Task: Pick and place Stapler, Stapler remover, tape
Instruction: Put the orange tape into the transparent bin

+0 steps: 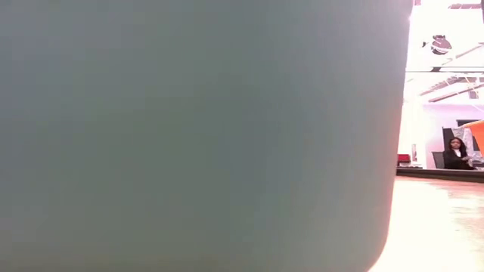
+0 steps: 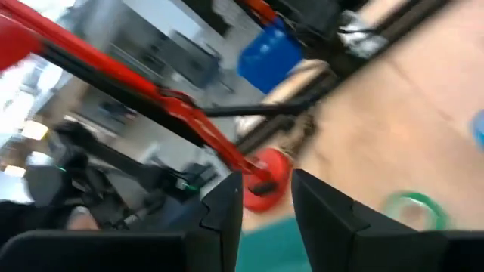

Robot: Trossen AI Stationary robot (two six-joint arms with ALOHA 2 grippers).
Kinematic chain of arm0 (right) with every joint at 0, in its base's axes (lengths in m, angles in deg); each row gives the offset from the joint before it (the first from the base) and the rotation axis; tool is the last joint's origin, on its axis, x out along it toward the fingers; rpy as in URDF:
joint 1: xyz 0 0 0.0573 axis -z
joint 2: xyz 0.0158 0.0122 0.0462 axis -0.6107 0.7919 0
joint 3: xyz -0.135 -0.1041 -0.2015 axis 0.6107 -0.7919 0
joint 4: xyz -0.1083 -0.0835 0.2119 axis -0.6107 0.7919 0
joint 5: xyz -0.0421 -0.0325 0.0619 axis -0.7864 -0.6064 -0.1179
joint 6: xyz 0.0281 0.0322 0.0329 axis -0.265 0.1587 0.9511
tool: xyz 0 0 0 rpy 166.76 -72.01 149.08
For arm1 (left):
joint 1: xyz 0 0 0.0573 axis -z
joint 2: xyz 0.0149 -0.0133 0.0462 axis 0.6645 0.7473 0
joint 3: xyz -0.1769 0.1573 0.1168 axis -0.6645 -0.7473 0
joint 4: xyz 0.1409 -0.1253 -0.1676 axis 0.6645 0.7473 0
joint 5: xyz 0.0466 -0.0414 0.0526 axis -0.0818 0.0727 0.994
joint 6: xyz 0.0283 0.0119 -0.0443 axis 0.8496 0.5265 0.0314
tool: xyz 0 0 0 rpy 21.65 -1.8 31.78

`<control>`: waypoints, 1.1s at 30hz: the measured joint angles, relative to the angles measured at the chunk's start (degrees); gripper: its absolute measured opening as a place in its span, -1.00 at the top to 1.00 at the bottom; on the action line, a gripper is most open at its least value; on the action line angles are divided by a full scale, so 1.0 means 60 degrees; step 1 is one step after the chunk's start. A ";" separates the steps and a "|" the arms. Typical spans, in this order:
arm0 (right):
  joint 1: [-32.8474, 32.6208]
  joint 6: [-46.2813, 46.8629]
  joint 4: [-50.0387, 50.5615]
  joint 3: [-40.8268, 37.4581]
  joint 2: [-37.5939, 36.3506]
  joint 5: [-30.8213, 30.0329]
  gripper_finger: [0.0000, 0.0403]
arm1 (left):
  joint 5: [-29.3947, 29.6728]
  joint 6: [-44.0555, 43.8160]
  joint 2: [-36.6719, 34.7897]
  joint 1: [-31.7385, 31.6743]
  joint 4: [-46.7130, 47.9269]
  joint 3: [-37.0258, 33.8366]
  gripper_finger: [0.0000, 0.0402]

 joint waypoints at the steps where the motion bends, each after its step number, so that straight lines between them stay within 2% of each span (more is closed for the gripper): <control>1: 0.0103 -0.0164 0.0331 0.0000 -0.0114 0.0019 0.48 | 0.0001 -0.0051 0.0205 -0.0099 -0.0058 0.0000 0.82; 8: 0.0793 -0.1460 0.1670 0.0002 -0.1233 0.0025 0.53 | -0.0130 -0.0413 0.1294 -0.0587 -0.0098 -0.0003 0.82; 16: 0.1016 -0.2362 0.1913 0.0000 -0.2107 -0.0298 0.53 | 0.0380 -0.0279 0.1980 -0.0852 -0.0435 0.0003 0.82; 33: 0.1012 -0.2642 0.2077 0.0000 -0.2185 -0.0473 0.53 | -0.0251 0.0074 0.3606 -0.1015 -0.0596 0.0004 0.82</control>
